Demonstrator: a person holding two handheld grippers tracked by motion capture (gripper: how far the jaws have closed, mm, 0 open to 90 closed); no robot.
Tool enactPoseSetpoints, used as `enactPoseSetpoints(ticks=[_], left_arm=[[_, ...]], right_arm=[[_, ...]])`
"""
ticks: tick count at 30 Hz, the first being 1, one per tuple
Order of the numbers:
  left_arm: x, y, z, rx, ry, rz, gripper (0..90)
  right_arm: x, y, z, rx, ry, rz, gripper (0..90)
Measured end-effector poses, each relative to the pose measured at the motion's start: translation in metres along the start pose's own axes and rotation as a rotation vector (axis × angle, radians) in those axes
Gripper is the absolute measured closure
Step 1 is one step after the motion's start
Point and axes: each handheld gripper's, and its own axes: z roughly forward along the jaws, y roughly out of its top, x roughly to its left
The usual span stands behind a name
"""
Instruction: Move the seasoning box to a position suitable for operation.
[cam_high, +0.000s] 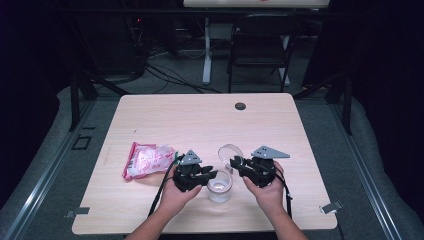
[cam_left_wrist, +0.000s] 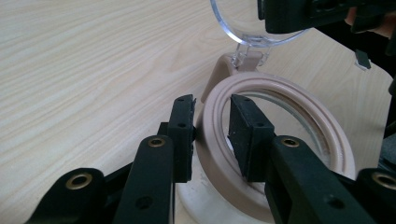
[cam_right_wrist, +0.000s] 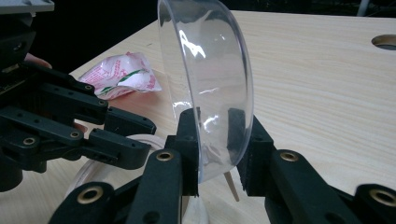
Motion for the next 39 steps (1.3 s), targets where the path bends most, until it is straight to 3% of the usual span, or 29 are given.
enactPoseSetpoints(ticks=[8, 18, 21, 22, 30, 34, 39], left_arm=[[0.002, 0.007, 0.01, -0.025, 0.007, -0.006, 70.2], [0.002, 0.012, 0.018, -0.011, 0.005, -0.007, 68.3], [0.004, 0.013, 0.016, -0.021, 0.002, -0.039, 63.5], [0.004, 0.014, 0.013, -0.035, -0.005, -0.053, 60.6], [0.006, 0.016, -0.014, -0.068, -0.013, -0.057, 57.8], [0.011, 0.014, -0.031, -0.075, 0.01, -0.04, 55.4], [0.02, 0.003, -0.053, -0.096, 0.079, -0.019, 51.1]], right_arm=[[-0.006, 0.001, -0.004, -0.004, -0.039, 0.009, 72.9], [-0.011, -0.001, -0.009, -0.027, -0.07, 0.017, 72.5], [-0.011, -0.002, -0.009, -0.037, -0.062, 0.038, 70.1], [-0.011, -0.002, -0.011, -0.046, -0.044, 0.042, 67.9], [-0.005, -0.002, -0.023, -0.045, -0.036, 0.01, 62.5], [-0.002, -0.004, -0.032, -0.051, -0.039, 0.004, 60.0], [0.001, -0.008, -0.043, -0.057, -0.048, -0.023, 58.4]])
